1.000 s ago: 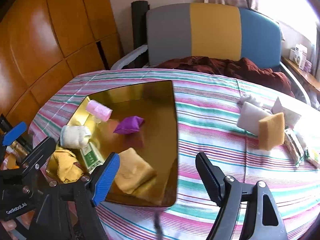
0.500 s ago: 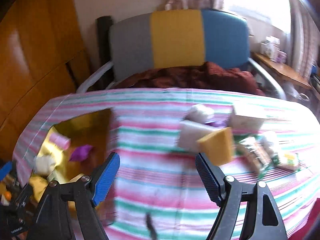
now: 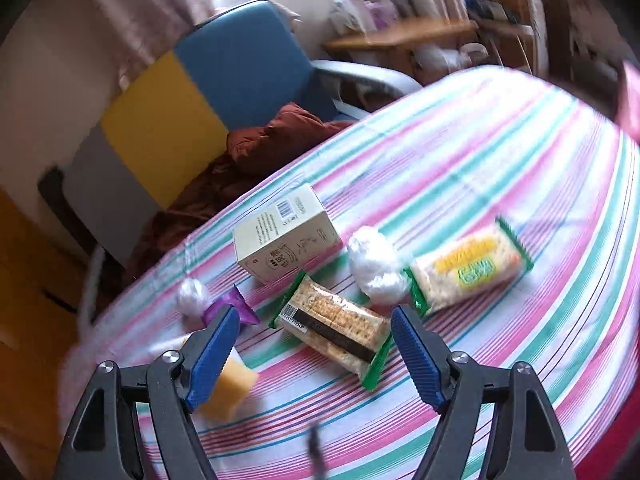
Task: Organize objects
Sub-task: 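Move both open grippers from the tray toward the remaining items on the bed, then grasp the yellow sponge with the left gripper while the right gripper grasps the white eraser block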
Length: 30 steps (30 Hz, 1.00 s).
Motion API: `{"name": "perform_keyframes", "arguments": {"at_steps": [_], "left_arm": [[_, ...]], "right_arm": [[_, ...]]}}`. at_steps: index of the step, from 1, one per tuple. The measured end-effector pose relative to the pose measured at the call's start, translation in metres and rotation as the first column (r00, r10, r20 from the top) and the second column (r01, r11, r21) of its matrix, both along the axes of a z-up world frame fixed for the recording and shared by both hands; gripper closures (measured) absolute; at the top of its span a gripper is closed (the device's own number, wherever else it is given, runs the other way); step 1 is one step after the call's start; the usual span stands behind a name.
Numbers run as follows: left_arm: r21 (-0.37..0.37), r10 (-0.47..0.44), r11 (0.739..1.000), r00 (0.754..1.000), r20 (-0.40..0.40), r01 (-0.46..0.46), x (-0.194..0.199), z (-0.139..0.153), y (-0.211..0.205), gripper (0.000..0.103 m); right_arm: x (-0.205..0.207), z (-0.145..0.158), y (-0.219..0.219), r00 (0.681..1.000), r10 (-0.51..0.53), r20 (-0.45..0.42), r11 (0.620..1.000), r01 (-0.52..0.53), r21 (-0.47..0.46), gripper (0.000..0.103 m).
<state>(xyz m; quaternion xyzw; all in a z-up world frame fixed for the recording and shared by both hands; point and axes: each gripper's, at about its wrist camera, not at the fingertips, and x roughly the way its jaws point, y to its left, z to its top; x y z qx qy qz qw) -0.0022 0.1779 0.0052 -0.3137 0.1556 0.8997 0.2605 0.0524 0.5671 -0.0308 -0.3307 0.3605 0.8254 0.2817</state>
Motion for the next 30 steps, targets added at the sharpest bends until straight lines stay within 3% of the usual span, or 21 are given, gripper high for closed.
{"name": "perform_keyframes", "arguments": {"at_steps": [6,13,21,27,29,30], "left_arm": [[0.024,-0.106,0.994,0.993,0.059,0.105,-0.011,0.002,0.057,0.003],[0.084,-0.182,0.982,0.961,0.210,0.168,-0.035,-0.010,0.135,0.005],[0.061,-0.179,0.984,0.931,0.320,0.168,-0.059,-0.040,0.211,0.004],[-0.003,-0.106,0.994,0.935,0.340,0.113,-0.077,-0.067,0.249,0.004],[-0.018,-0.097,0.994,0.932,0.348,0.110,-0.082,-0.074,0.256,0.012],[-0.001,-0.113,0.993,0.925,0.364,0.122,-0.083,-0.077,0.255,0.042]], "right_arm": [[-0.002,-0.003,0.001,1.000,0.016,-0.009,0.998,-0.016,-0.066,0.023],[0.011,-0.001,0.012,0.997,-0.041,-0.067,0.993,0.033,-0.111,0.023],[0.015,-0.002,0.018,0.994,-0.054,-0.099,0.987,0.038,-0.154,0.023],[0.011,-0.005,0.019,0.994,-0.037,-0.103,0.985,0.018,-0.174,0.022],[0.011,-0.007,0.019,0.994,-0.033,-0.102,0.984,0.014,-0.178,0.022],[0.011,-0.007,0.019,0.994,-0.031,-0.105,0.984,0.012,-0.180,0.022]]}}
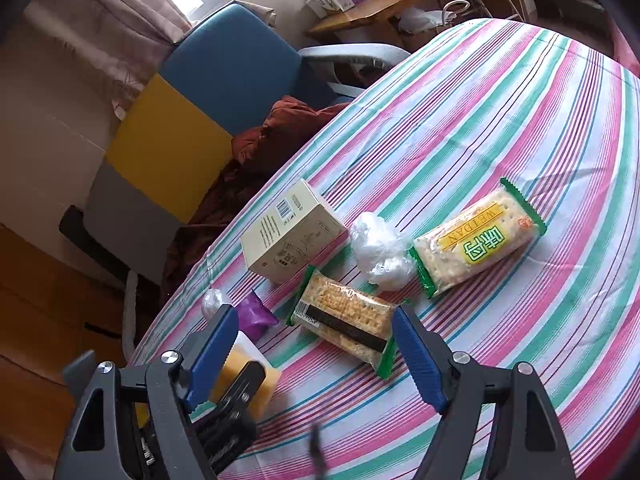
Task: Organize objects
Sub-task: 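Grasp the yellow sponge with the left gripper while the right gripper grasps the white eraser block, then carry the yellow sponge and white eraser over the gold tray and open both grippers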
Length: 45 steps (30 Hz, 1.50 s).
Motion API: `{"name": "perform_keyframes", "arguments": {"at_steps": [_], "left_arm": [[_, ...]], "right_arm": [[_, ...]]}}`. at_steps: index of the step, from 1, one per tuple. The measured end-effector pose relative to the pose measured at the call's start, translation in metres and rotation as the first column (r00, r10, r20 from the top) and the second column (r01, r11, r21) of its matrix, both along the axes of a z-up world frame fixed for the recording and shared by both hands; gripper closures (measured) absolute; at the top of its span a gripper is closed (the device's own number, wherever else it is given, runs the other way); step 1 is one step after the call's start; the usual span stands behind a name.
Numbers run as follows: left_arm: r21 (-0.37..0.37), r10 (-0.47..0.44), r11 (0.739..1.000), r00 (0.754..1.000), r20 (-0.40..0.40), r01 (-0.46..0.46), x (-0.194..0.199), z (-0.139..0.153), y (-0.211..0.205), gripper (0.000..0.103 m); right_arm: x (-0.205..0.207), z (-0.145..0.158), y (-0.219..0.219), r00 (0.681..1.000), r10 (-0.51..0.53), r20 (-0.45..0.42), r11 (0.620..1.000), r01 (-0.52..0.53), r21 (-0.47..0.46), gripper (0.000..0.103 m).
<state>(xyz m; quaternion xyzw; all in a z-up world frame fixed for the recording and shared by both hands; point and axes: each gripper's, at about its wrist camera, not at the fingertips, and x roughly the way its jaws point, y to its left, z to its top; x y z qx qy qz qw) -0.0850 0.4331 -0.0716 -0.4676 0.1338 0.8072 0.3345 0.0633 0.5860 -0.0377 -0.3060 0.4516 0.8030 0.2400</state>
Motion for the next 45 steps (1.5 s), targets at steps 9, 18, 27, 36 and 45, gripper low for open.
{"name": "perform_keyframes", "arguments": {"at_steps": [9,18,27,36,45], "left_arm": [[0.097,-0.175,0.980,0.985,0.009,0.173,0.039,0.001,-0.056,0.049],[0.114,-0.256,0.960,0.966,-0.024,0.257,0.097,0.009,-0.124,0.049],[0.198,-0.254,0.945,0.966,-0.053,0.259,0.104,0.039,-0.176,0.048],[0.266,-0.160,0.951,0.987,-0.006,0.156,0.087,0.046,-0.226,0.047],[0.290,-0.114,0.951,0.993,0.014,0.105,0.081,0.047,-0.244,0.046]], "right_arm": [[-0.018,-0.003,-0.013,0.992,0.122,0.004,0.992,-0.122,0.003,0.022],[-0.052,-0.017,-0.049,0.941,0.317,0.120,0.947,-0.322,0.023,0.023],[-0.108,-0.008,-0.148,0.730,0.492,0.475,0.600,-0.679,0.423,0.023],[-0.164,-0.048,-0.192,0.503,0.440,0.744,0.237,-0.864,0.444,0.023],[-0.167,-0.029,-0.159,0.559,0.525,0.641,0.410,-0.827,0.385,0.079]]}}
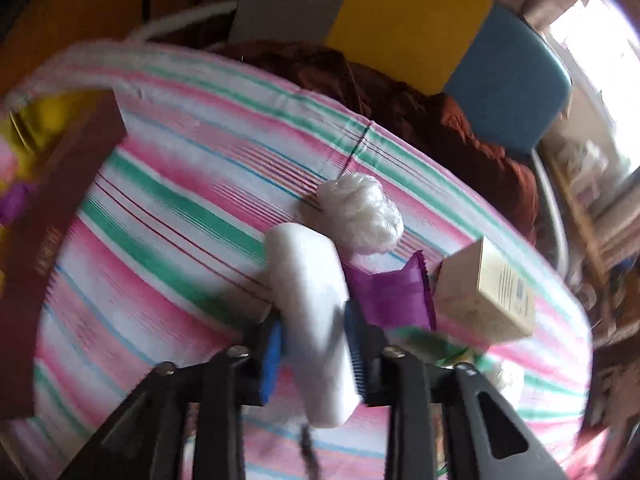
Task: Organize objects
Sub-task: 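Carry the yellow sponge and white eraser over the gold tray and open both grippers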
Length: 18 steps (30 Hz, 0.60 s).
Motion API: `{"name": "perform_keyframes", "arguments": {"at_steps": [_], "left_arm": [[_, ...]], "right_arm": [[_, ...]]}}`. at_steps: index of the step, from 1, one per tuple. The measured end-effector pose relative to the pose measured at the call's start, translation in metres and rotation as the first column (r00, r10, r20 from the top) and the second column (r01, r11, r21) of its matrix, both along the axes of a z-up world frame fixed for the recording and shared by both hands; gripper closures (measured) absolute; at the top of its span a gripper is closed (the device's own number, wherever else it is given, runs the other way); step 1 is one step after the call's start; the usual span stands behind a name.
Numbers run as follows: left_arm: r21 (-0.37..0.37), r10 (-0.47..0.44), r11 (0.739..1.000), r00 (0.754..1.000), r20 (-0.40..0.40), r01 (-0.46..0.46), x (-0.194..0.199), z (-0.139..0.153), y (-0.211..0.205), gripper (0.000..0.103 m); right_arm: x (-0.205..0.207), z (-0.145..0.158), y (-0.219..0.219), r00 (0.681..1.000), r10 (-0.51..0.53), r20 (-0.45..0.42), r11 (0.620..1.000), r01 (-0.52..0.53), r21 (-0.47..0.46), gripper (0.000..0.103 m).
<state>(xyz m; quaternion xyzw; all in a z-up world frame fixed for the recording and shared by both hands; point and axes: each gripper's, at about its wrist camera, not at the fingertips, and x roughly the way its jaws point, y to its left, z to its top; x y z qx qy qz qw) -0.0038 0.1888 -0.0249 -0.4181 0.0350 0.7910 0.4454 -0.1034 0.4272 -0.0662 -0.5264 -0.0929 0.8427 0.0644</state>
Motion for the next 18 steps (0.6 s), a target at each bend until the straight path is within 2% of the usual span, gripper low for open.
{"name": "perform_keyframes", "arguments": {"at_steps": [4,9,13,18], "left_arm": [[0.011,0.002,1.000,1.000,-0.003,-0.002,0.003,0.000,-0.004,0.046],[0.024,0.013,1.000,1.000,-0.015,-0.012,0.006,0.006,-0.014,0.046],[0.032,0.044,0.999,0.999,-0.025,-0.043,0.007,0.009,-0.030,0.046],[0.042,0.134,0.990,0.991,-0.029,-0.132,0.002,0.011,-0.063,0.046]], "right_arm": [[0.027,0.019,0.009,0.997,-0.051,-0.051,0.989,0.043,-0.142,0.079],[0.059,0.037,0.002,0.990,-0.096,-0.105,0.945,0.057,-0.323,0.079],[0.075,0.044,-0.025,0.987,-0.093,-0.130,0.897,0.026,-0.442,0.079],[0.078,0.057,-0.064,0.984,-0.048,-0.171,0.855,-0.048,-0.517,0.079]]}}
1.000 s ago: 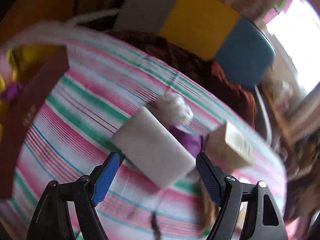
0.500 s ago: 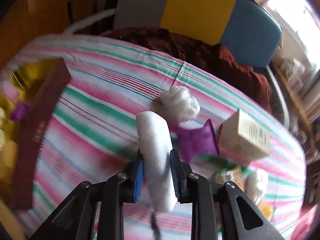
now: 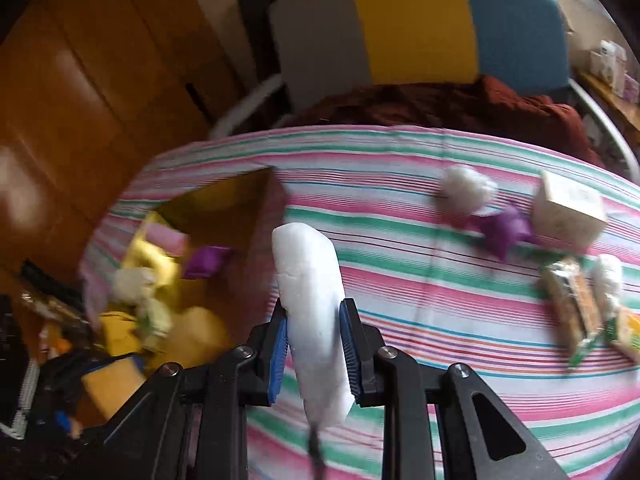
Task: Organize objects
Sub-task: 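Carry the yellow sponge and white eraser over the gold tray and open both grippers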
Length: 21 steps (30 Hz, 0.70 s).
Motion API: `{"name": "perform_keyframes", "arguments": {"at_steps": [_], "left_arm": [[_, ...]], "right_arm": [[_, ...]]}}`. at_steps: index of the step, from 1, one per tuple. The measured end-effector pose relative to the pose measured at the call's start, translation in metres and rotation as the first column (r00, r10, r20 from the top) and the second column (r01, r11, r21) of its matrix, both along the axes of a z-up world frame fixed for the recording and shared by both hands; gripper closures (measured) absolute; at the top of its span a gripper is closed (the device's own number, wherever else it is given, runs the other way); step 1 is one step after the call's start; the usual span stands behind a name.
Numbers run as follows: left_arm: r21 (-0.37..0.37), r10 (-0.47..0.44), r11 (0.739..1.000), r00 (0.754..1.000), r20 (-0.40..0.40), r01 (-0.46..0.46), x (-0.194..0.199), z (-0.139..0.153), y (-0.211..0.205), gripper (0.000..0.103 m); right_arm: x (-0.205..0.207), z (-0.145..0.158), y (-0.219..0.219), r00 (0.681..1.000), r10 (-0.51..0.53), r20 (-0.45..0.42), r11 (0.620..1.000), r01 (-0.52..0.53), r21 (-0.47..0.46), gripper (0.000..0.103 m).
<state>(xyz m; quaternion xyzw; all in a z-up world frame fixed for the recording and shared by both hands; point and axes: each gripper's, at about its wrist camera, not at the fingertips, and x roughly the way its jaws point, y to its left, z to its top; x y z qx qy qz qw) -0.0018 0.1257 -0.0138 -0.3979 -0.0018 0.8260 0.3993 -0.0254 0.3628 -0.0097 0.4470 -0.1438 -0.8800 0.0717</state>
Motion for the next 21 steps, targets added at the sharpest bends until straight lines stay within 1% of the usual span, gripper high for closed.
{"name": "perform_keyframes", "arguments": {"at_steps": [4,6,8,9,12,14,15,16,17,21], "left_arm": [[0.011,0.102,0.995,0.995,-0.002,-0.102,-0.014,0.000,-0.032,0.046],[0.008,0.167,0.986,0.986,-0.004,-0.167,-0.025,0.000,-0.050,0.046],[0.002,0.228,0.974,0.974,-0.013,-0.228,-0.037,0.001,-0.066,0.046],[-0.005,0.248,0.969,0.968,-0.021,-0.248,-0.042,0.001,-0.071,0.046],[-0.035,0.306,0.951,0.951,-0.051,-0.307,-0.063,0.000,-0.080,0.045],[-0.042,0.337,0.940,0.940,-0.058,-0.339,-0.075,-0.002,-0.086,0.040],[-0.045,0.347,0.936,0.936,-0.060,-0.350,-0.079,-0.004,-0.087,0.032],[-0.056,0.362,0.929,0.930,-0.059,-0.365,-0.083,-0.007,-0.088,0.027],[-0.059,0.375,0.924,0.925,-0.055,-0.378,-0.087,-0.010,-0.090,0.027],[-0.056,0.386,0.920,0.922,-0.033,-0.387,-0.084,-0.017,-0.096,0.027]], "right_arm": [[-0.012,0.011,-0.046,0.997,0.077,-0.031,0.997,-0.077,-0.013,0.079],[-0.021,0.012,-0.065,0.995,0.097,-0.028,0.995,-0.098,-0.021,0.078],[-0.029,0.012,-0.084,0.993,0.113,-0.022,0.994,-0.113,-0.003,0.075],[-0.033,0.011,-0.093,0.994,0.108,-0.018,0.994,-0.108,0.010,0.071],[-0.041,0.006,-0.110,0.995,0.103,-0.006,0.994,-0.103,0.034,0.055],[-0.041,0.003,-0.117,0.995,0.103,0.005,0.993,-0.103,0.054,0.055],[-0.040,0.001,-0.120,0.995,0.103,0.009,0.992,-0.103,0.067,0.055],[-0.039,0.000,-0.122,0.995,0.103,0.012,0.992,-0.104,0.077,0.055],[-0.038,-0.001,-0.124,0.994,0.105,0.017,0.991,-0.106,0.085,0.055],[-0.029,-0.007,-0.127,0.994,0.109,0.029,0.988,-0.112,0.109,0.055]]}}
